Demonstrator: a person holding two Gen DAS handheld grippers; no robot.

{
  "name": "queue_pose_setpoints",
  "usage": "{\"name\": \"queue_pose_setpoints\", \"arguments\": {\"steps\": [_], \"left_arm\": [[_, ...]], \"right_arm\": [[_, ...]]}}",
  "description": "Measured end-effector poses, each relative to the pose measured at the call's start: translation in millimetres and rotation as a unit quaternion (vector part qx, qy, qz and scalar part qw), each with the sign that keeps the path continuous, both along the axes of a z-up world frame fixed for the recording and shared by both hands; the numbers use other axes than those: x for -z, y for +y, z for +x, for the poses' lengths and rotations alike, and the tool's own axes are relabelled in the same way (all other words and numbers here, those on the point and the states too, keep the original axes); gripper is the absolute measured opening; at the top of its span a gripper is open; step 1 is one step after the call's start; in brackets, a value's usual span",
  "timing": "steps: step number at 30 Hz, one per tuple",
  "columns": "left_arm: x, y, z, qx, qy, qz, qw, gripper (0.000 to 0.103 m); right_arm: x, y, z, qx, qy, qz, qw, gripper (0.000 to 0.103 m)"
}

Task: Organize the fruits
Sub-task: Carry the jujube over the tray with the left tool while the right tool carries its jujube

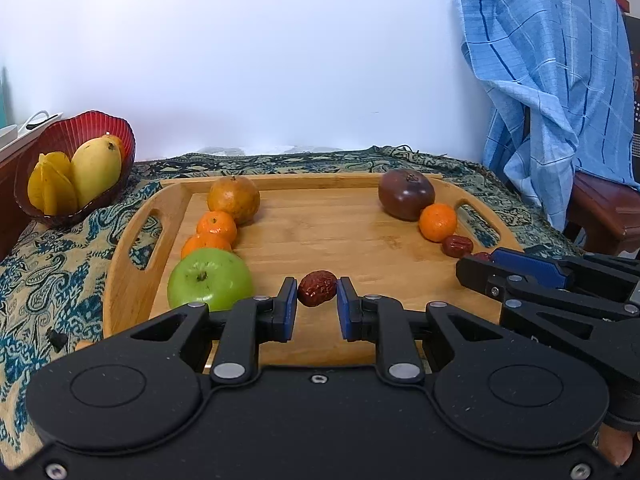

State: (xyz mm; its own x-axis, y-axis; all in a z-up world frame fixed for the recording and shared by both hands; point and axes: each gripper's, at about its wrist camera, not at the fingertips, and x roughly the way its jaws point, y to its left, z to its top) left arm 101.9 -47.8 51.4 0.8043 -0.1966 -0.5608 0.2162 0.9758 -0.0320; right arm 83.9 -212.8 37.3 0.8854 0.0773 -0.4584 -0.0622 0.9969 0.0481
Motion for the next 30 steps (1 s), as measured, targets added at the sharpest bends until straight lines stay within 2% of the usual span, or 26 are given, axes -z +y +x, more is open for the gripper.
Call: {"name": "queue_pose_setpoints", "arguments": {"steps": [30], "left_arm": [[9, -1, 50, -0.010, 0.016, 0.010, 0.9998, 0.020]], "right_arm": [[17, -6, 63, 0.002, 0.050, 0.021, 0.999, 0.029]]}}
